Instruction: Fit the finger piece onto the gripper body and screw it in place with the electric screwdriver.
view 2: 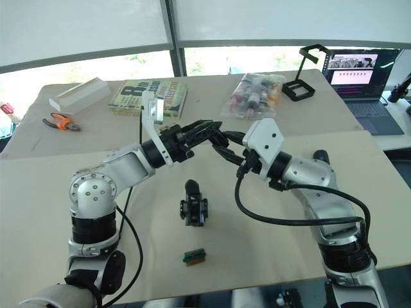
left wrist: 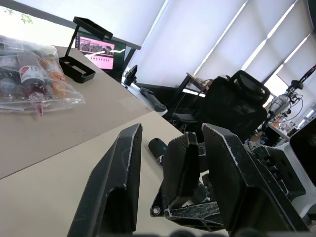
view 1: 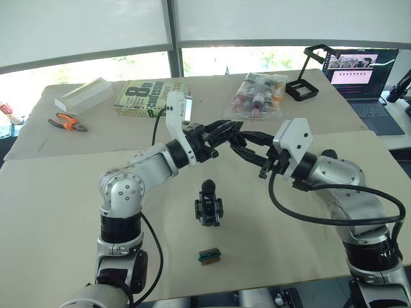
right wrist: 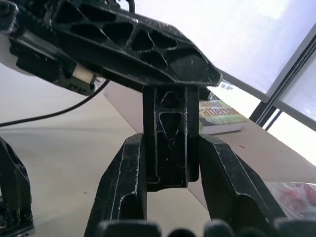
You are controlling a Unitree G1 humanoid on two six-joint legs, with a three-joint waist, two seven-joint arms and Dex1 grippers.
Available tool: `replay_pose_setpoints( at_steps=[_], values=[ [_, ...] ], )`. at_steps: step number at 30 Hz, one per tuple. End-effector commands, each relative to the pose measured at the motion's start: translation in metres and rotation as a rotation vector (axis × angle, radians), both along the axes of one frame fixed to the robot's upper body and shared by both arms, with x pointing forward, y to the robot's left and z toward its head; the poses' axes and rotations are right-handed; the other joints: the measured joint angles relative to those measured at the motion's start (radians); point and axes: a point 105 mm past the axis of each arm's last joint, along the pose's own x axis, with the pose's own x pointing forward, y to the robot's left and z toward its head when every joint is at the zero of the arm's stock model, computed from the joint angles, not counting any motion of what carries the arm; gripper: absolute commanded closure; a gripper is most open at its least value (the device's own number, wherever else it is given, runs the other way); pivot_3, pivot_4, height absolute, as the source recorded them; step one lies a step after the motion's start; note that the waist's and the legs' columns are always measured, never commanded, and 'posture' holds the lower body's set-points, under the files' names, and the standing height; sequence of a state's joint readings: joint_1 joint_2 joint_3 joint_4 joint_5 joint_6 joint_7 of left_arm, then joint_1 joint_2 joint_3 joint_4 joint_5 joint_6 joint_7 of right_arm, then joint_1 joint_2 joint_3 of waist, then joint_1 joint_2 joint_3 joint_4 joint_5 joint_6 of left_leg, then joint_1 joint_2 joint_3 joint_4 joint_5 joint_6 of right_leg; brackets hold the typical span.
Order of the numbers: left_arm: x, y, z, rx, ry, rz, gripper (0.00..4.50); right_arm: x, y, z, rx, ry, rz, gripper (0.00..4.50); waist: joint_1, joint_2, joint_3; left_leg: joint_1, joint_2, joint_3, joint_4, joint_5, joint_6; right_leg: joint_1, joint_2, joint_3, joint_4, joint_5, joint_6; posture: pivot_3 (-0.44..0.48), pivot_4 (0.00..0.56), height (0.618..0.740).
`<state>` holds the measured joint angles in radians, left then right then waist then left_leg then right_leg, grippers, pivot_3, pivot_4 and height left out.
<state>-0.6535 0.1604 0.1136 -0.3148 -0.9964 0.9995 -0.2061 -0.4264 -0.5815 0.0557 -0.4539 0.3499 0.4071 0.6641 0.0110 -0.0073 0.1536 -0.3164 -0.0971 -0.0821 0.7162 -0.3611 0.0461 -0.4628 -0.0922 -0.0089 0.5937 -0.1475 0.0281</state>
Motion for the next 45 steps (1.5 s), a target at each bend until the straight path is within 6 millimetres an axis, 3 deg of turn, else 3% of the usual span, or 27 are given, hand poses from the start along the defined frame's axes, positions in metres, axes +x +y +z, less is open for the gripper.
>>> replay_pose_setpoints(
  at_steps=[1,6,15,17,22,26,30,34,39,41,45],
  values=[
    [-0.002,0.000,0.012,-0.044,-0.048,0.010,2.70,-0.008,-0.001,0.015,0.028,-0.048,0.003,3.40,0.000,0.000,0.000,0.000,0.000,0.000,0.000,0.000,0.000,0.000,0.000,0.000,0.000,0.000,0.000,0.000,0.150,0.740],
    [-0.001,-0.001,0.019,-0.082,-0.056,0.008,4.45,-0.008,-0.004,0.011,0.029,-0.028,-0.008,3.40,0.000,0.000,0.000,0.000,0.000,0.000,0.000,0.000,0.000,0.000,0.000,0.000,0.000,0.000,0.000,0.000,0.150,0.740],
    [0.000,-0.002,0.022,-0.095,-0.053,-0.001,4.45,-0.007,-0.007,0.008,0.034,-0.016,-0.021,3.40,0.000,0.000,0.000,0.000,0.000,0.000,0.000,0.000,0.000,0.000,0.000,0.000,0.000,0.000,0.000,0.000,0.150,0.740],
    [-0.002,-0.002,0.023,-0.114,-0.053,-0.015,3.35,-0.007,-0.008,0.007,0.038,-0.014,-0.027,3.40,0.000,0.000,0.000,0.000,0.000,0.000,0.000,0.000,0.000,0.000,0.000,0.000,0.000,0.000,0.000,0.000,0.150,0.740],
    [-0.002,-0.003,0.023,-0.099,-0.059,-0.013,1.18,-0.006,-0.010,0.008,0.055,-0.001,-0.041,3.40,0.000,0.000,0.000,0.000,0.000,0.000,0.000,0.000,0.000,0.000,0.000,0.000,0.000,0.000,0.000,0.000,0.150,0.740],
    [0.000,-0.001,0.023,-0.125,-0.046,-0.003,1.16,-0.006,-0.010,0.009,0.061,0.003,-0.046,3.40,0.001,0.000,0.000,0.000,0.000,0.000,0.000,0.000,0.000,0.000,0.000,0.000,0.000,0.000,0.000,0.000,0.150,0.740],
    [-0.002,-0.003,0.019,-0.128,-0.027,-0.017,2.45,-0.006,-0.008,0.014,0.065,-0.004,-0.041,3.40,0.000,0.000,0.000,0.000,0.000,0.000,0.000,0.000,0.000,0.000,0.000,0.000,0.000,0.000,0.000,0.000,0.150,0.740],
    [-0.004,-0.006,0.014,-0.107,-0.018,-0.021,4.45,-0.007,-0.006,0.016,0.061,-0.012,-0.032,3.40,0.000,0.000,0.000,0.000,0.000,0.000,0.000,0.000,0.000,0.000,0.000,0.000,0.000,0.000,0.000,0.000,0.150,0.740],
    [0.000,-0.005,0.015,-0.102,-0.019,-0.011,4.50,-0.010,-0.004,0.024,0.053,-0.065,-0.006,3.40,0.000,0.000,0.000,0.000,0.000,0.000,0.000,0.000,0.000,0.000,0.000,0.000,0.000,0.000,0.000,0.000,0.150,0.740],
    [0.000,-0.004,0.019,-0.086,-0.037,-0.027,4.50,-0.013,-0.005,0.026,0.044,-0.059,0.027,2.38,0.000,0.000,0.000,0.000,0.000,0.000,0.000,0.000,0.000,0.000,0.000,0.000,0.000,0.000,0.000,0.000,0.150,0.740],
    [-0.011,-0.004,0.026,0.015,-0.115,-0.172,4.50,-0.021,-0.014,0.031,0.007,0.043,0.148,1.05,-0.002,0.000,0.000,0.000,0.000,0.000,0.000,0.000,0.000,0.000,0.001,0.000,0.000,0.000,0.000,0.000,0.150,0.740]
  ],
)
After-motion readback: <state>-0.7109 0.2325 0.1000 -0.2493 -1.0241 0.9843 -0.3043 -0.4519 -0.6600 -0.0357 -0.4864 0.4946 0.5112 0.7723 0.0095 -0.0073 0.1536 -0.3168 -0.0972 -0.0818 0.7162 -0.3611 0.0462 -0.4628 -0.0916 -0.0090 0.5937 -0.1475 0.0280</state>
